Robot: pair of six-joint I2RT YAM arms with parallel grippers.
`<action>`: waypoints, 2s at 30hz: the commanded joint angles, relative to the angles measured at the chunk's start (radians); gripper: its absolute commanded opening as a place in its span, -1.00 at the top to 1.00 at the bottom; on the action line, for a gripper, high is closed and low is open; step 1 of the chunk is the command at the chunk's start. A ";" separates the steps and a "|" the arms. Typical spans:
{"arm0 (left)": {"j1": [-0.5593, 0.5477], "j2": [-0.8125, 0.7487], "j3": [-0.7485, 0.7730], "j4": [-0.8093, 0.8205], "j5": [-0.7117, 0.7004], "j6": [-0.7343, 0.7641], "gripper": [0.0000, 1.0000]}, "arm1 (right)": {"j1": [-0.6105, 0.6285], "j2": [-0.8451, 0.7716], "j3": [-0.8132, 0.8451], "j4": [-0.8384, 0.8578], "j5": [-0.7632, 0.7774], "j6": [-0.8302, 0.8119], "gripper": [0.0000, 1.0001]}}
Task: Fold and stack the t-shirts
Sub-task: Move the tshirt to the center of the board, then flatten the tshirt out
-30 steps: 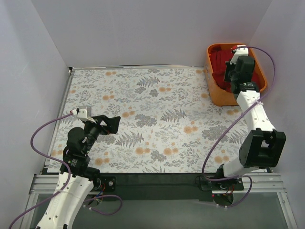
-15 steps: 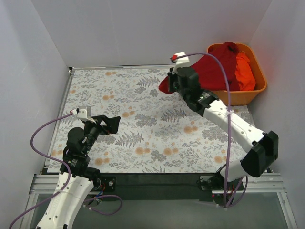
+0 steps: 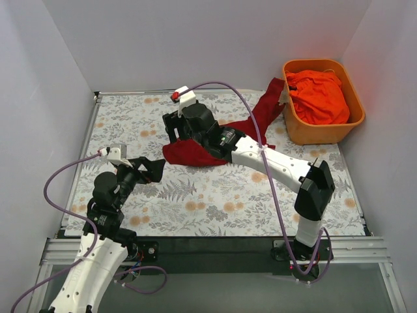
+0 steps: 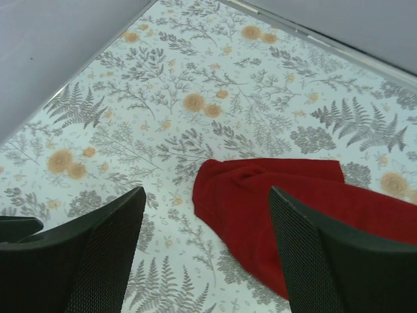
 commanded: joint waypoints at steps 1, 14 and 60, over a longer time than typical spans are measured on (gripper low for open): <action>-0.006 0.031 0.005 -0.004 -0.005 0.004 -0.93 | -0.035 -0.068 -0.009 0.004 0.041 -0.100 -0.40; -0.006 0.169 0.025 -0.006 0.025 0.001 -0.93 | -0.491 -0.273 -0.565 -0.083 -0.271 -0.177 -0.38; -0.005 0.285 0.040 -0.039 0.077 -0.057 -0.90 | -0.528 0.036 -0.341 -0.215 -0.613 0.119 0.41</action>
